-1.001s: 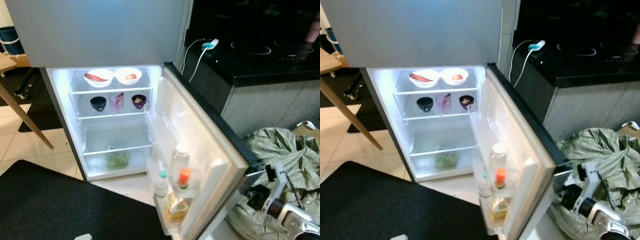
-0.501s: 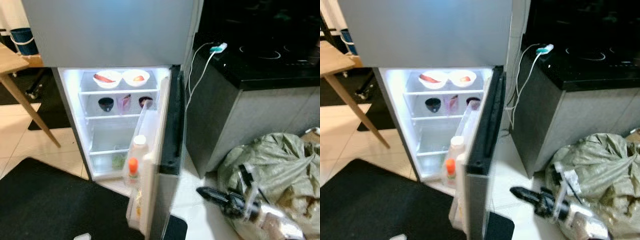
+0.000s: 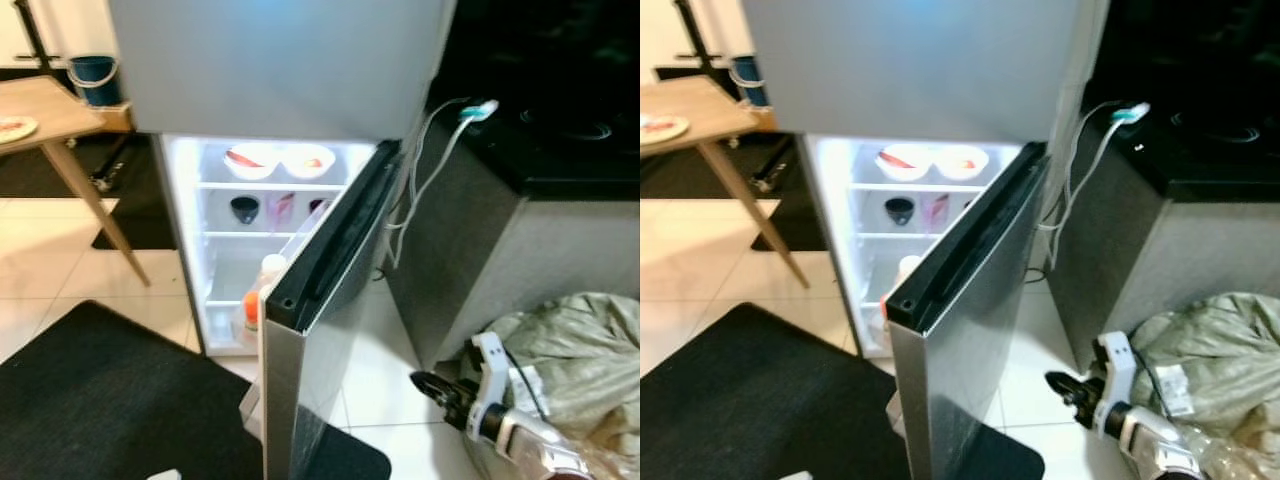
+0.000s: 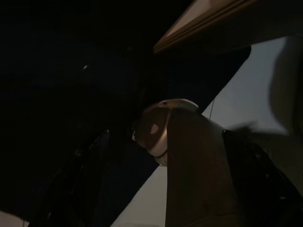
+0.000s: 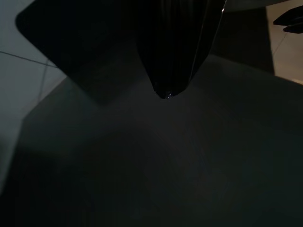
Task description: Restocking fridge
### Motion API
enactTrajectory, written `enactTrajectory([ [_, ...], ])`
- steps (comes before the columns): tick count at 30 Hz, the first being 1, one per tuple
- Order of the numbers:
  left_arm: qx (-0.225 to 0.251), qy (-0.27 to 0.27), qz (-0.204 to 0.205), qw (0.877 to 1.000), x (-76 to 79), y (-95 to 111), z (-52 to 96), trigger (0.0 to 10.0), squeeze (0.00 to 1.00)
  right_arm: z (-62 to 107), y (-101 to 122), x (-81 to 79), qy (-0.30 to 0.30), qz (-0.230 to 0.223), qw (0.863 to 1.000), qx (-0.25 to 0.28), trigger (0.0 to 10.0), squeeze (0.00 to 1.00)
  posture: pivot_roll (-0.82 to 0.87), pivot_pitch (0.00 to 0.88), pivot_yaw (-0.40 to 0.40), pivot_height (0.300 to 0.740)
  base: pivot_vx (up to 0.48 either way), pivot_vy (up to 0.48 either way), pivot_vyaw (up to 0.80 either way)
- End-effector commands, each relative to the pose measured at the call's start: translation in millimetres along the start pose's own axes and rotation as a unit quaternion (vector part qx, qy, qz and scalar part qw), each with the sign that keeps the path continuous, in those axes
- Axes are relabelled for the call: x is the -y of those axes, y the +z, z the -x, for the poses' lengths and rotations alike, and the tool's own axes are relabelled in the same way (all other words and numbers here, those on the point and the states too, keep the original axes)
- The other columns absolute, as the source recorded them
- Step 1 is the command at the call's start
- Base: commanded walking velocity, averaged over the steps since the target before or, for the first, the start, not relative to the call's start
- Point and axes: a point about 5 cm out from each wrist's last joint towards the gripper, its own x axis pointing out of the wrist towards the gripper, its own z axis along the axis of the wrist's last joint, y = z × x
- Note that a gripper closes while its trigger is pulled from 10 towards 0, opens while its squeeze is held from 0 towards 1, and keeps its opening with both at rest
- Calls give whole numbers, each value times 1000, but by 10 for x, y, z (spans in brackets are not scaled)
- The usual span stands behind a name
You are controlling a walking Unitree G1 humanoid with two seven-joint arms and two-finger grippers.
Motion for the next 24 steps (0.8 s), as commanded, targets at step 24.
enactTrajectory([
  [24,-21,6,2,1000,12,-105,11,10000,0,-222,209,-7,-52,66,996,14,10000,0,-99,0,-61,740,0,0,788],
])
